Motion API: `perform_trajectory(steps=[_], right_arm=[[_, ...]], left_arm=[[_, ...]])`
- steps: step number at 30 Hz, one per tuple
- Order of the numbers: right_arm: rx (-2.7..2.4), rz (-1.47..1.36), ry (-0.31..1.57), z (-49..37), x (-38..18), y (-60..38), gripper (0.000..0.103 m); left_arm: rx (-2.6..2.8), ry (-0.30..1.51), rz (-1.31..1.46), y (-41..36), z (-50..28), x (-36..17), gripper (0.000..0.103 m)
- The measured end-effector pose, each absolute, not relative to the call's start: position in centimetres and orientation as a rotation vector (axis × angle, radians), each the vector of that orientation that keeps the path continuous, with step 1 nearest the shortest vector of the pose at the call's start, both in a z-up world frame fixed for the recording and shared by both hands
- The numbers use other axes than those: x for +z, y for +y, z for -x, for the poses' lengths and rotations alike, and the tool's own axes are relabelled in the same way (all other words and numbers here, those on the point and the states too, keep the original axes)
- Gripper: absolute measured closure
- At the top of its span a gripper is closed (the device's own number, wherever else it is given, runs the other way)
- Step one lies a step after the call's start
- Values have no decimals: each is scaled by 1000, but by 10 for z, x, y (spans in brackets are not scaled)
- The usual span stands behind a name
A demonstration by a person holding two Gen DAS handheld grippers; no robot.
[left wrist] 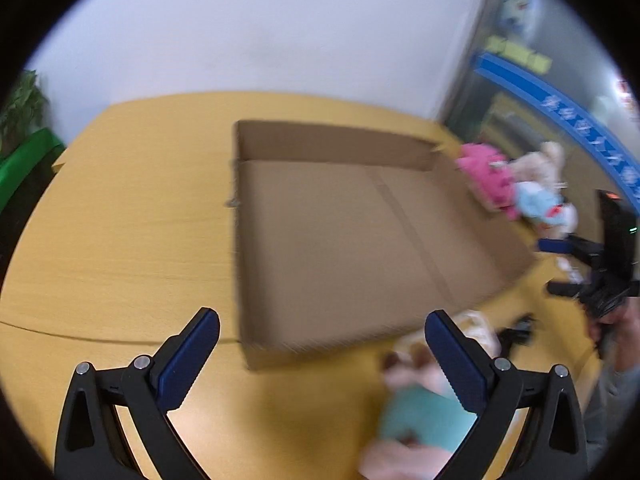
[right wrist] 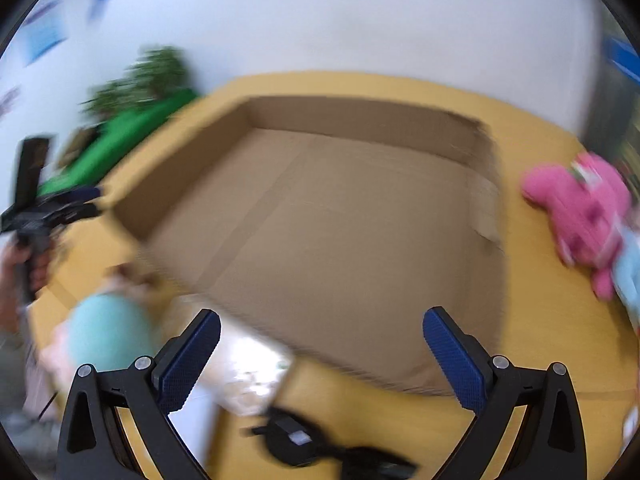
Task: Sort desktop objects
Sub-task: 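Move both grippers toward the pink-and-teal pig plush beside the box, then close both grippers on the pig plush and lift it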
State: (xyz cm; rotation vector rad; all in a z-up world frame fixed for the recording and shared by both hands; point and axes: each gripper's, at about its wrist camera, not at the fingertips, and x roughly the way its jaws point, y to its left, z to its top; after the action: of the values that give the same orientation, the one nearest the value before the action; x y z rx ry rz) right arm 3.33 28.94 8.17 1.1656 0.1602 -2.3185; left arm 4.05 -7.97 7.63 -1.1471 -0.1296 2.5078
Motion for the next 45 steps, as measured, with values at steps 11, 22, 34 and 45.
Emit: perform_trajectory(steps=[11,22,34,45], right_arm=[[-1804,-1031,392,-101,52,178,0],[-1614,-1110,286,-90,13,138,2],[-1776,-988,112,-100,41,162,21],[-2162,-582,-13,-47,185,235,28]], left_arm=[[2095,-27,1320,-37,-162,31,0],[2142,-152,1530,-36,-141,-36,24],[2247,-77,1327,-25,-108,27,34],[2307,88,879,3,4,153,35]])
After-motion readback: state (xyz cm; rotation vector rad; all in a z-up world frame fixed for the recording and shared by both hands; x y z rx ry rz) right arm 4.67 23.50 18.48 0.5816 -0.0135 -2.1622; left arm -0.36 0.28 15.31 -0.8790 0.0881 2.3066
